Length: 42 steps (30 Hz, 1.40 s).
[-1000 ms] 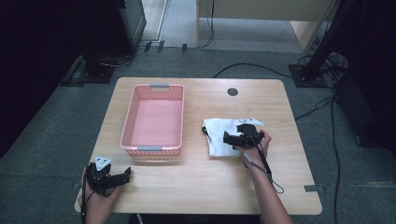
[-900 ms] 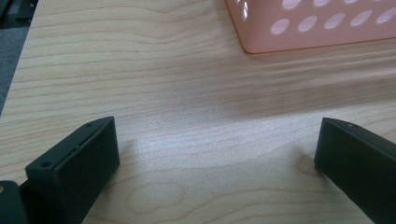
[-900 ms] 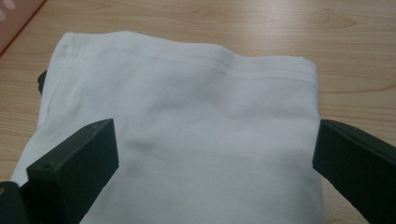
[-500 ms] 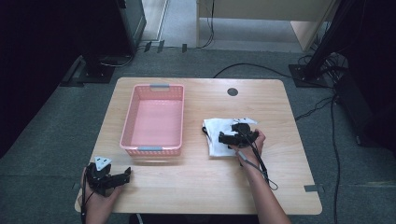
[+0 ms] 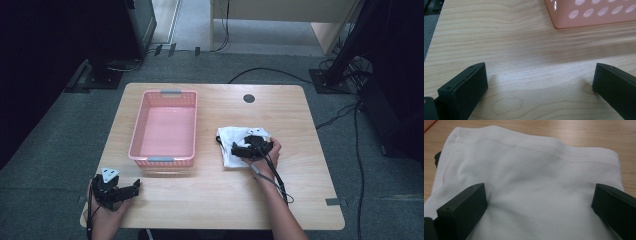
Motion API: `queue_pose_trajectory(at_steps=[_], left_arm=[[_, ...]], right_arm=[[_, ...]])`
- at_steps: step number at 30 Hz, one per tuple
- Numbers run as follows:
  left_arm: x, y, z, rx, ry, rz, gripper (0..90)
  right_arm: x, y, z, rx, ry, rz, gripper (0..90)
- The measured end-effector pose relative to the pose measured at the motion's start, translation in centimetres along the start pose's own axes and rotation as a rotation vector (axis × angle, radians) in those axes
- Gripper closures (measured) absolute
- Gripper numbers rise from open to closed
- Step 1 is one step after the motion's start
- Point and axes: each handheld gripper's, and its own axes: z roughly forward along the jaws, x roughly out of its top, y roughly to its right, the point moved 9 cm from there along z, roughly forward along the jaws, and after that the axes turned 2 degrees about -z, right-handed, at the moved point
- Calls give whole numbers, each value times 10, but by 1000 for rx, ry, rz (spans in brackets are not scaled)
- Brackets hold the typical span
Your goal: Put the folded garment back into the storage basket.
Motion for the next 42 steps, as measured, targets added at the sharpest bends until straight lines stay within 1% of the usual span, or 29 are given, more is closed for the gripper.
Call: queue_pose_trajectory(at_steps=[4,8,13,17,18,21,23,25,29,32,34,37,40,42], left_arm=[[0,0,0,0,0,0,0],[0,0,0,0,0,0,0],[0,0,0,0,0,0,0],[0,0,0,0,0,0,0],[0,0,0,0,0,0,0],[0,0,0,0,0,1,0],[0,0,0,0,0,1,0],[0,0,0,-1,-1,3,0],[0,0,0,-2,0,3,0],[0,0,0,-2,-2,5,0],[0,0,0,-3,-1,5,0],[0,0,0,-3,-2,5,0],[0,0,0,-3,-2,5,0],[0,0,0,-3,-2,5,0]], right_arm=[[-1,0,1,3,18,-6,0],[-1,0,1,5,16,-7,8],[-1,0,-2,8,27,-6,78],[-2,-3,-6,42,53,-20,260],[-2,-3,-7,43,62,-18,304],[-2,-4,-9,43,69,-14,368],[-2,-6,-9,52,72,-16,408],[-3,-6,-10,60,76,-17,467],[-3,-10,-11,92,82,-19,587],[-3,-12,-12,108,83,-12,648],[-3,-12,-12,117,84,-5,668],[-3,-12,-12,118,86,-7,681],[-2,-13,-13,108,94,-27,697],[-2,-14,-13,117,98,-23,707]])
